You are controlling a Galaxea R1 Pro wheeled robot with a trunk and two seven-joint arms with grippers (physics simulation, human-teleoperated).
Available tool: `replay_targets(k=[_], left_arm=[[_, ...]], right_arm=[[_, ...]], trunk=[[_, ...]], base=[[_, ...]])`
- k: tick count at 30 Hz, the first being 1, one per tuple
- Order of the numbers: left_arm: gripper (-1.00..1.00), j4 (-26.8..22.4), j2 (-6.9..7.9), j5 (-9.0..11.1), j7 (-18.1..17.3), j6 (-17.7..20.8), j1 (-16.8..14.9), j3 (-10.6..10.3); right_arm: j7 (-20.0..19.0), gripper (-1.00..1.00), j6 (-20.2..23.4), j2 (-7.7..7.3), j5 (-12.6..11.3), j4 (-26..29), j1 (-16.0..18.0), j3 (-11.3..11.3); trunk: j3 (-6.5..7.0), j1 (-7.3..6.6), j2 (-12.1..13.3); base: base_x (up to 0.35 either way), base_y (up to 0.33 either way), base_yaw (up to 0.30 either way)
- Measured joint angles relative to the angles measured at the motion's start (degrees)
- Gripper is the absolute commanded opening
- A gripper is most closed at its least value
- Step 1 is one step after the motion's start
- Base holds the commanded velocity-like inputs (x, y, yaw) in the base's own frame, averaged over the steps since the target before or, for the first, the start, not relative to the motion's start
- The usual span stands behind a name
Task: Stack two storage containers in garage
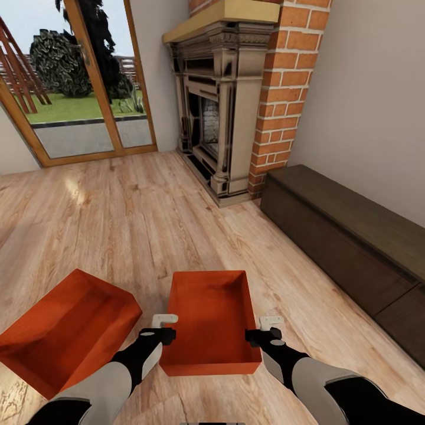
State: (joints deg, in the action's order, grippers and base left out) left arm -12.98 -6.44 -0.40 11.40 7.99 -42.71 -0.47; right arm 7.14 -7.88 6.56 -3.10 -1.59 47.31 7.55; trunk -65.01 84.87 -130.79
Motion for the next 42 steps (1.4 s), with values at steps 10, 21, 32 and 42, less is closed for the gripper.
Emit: replay_targets(k=[10,21,32,42], left_arm=[[1.00,0.0,-0.04,0.0,0.0,0.0,0.0,0.0],[1.00,-0.1,-0.05,-0.1,0.0,0.0,0.0,0.0],[1.00,-0.1,-0.05,-0.1,0.0,0.0,0.0,0.0],[1.00,0.0,-0.21,0.0,0.0,0.0,0.0,0.1]], right_arm=[[0.0,1.00,0.0,-0.48,0.0,0.0,0.0,0.0],[0.0,1.00,0.0,-0.53,0.0,0.0,0.0,0.0],[0.0,1.00,0.0,-0.53,0.1,0.0,0.0,0.0],[0.0,1.00,0.0,-0.53,0.1,0.0,0.0,0.0]], trunk=[[-0.71,0.87,-1.6],[-2.69,3.29,-6.0],[-3.05,3.73,-6.8],[-3.05,3.73,-6.8]], base=[[0.000,0.000,0.000],[0.000,0.000,0.000],[0.000,0.000,0.000],[0.000,0.000,0.000]])
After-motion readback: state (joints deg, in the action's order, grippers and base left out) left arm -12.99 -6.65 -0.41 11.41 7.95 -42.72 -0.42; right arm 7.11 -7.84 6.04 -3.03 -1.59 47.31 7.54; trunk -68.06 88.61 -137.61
